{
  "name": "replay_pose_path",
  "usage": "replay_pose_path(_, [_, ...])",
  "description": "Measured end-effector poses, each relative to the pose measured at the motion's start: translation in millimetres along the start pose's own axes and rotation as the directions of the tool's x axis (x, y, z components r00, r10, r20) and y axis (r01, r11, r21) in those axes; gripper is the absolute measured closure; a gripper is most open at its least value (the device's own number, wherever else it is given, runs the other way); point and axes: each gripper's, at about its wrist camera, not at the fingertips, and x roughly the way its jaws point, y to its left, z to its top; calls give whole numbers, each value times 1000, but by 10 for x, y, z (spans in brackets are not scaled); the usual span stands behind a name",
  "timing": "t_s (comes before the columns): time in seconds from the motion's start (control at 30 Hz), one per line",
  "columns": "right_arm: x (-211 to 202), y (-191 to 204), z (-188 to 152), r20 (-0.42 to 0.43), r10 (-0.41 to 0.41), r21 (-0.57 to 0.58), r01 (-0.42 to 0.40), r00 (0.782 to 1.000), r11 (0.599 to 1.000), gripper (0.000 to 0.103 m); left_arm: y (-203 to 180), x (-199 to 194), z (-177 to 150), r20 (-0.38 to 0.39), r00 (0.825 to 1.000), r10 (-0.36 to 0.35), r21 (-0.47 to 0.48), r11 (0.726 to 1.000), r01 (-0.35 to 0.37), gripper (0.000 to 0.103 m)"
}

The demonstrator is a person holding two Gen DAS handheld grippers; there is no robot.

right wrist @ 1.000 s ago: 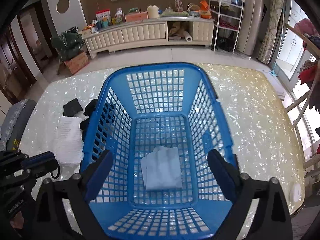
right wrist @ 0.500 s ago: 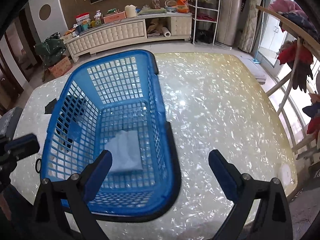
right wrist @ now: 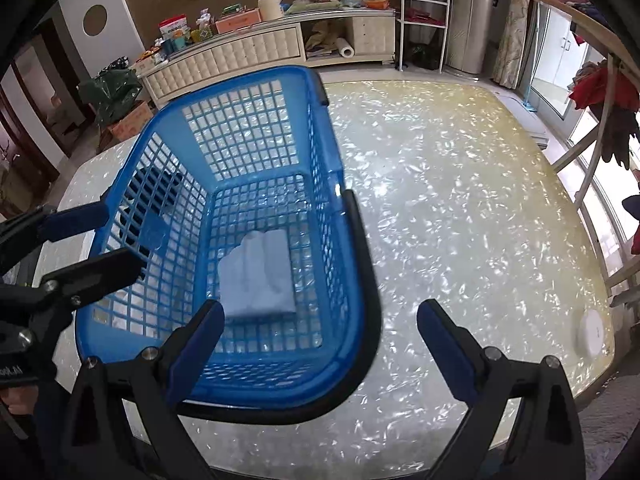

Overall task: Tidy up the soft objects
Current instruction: 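Withdraw the right gripper from the basket toward the white towels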

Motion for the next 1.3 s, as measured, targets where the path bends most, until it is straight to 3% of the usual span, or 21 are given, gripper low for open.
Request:
replay_pose_path(0.07, [-8, -2, -6, 1, 0, -3, 0, 1000, 1000, 6, -5, 3, 8, 3, 1000, -8, 3, 1000, 8, 22])
replay_pose_path(0.23, [-24, -25, -2, 3, -4, -2, 4, 1000, 1000, 6, -46, 27, 21, 1, 1000, 2, 25, 1000, -2, 18])
replay_pose_path(0.7, [-50, 11, -37, 3, 37, 17, -37, 999, 999, 6, 100, -136, -52, 16, 999, 42, -18, 999, -42, 18])
replay_pose_path(0.87, [-80, 84, -52, 3, 34, 7, -34, 999, 999, 6, 239, -326, -146, 39, 999, 13, -44, 999, -11, 18])
replay_pose_path(1.07, [-198, 166, -55, 61, -132, -35, 135, 989, 990, 6, 444, -580, -342, 39, 999, 8, -67, 998, -5, 18])
replay_pose_path(1.3, [-427, 263, -31, 129, -112, -18, 115, 985, 993, 6, 687, -754, -575, 26, 998, 63, -107, 993, -59, 18])
